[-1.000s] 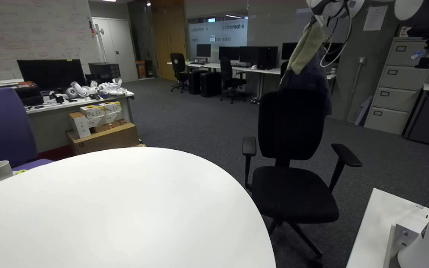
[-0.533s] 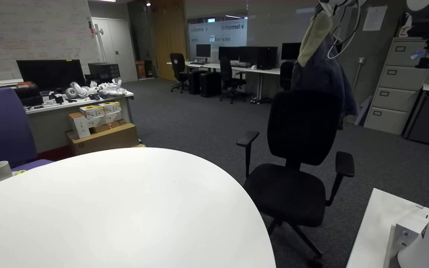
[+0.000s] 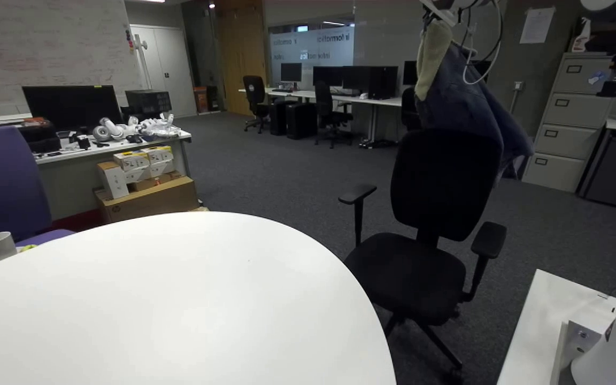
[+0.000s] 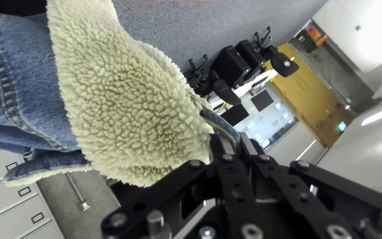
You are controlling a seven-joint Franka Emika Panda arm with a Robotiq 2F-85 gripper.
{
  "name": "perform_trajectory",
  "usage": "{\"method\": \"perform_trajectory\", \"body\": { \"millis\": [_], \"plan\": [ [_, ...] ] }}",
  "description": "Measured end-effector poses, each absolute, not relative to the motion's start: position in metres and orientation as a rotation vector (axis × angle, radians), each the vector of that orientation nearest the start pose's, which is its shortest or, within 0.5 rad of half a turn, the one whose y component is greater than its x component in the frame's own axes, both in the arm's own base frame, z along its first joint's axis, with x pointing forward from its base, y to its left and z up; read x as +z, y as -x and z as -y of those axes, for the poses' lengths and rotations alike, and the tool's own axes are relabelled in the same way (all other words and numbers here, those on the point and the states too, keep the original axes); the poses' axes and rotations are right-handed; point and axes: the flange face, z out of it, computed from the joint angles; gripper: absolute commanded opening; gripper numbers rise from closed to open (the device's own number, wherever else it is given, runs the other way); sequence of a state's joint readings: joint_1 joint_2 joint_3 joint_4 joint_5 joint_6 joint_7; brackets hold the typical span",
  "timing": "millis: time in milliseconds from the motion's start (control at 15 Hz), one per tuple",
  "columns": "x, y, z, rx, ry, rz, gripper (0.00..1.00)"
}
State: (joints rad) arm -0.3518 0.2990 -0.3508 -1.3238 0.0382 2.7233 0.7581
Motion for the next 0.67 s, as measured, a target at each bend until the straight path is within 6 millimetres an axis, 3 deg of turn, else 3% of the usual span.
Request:
{"method": "perform_trajectory", "body": {
  "millis": [333, 667],
  "plan": [
    [0.657, -0.632, 0.335, -1.527, 2.347, -1.523, 0.02],
    [0.594, -0.693, 0.253, -1.38, 2.594, -1.311, 0.02]
  ]
}}
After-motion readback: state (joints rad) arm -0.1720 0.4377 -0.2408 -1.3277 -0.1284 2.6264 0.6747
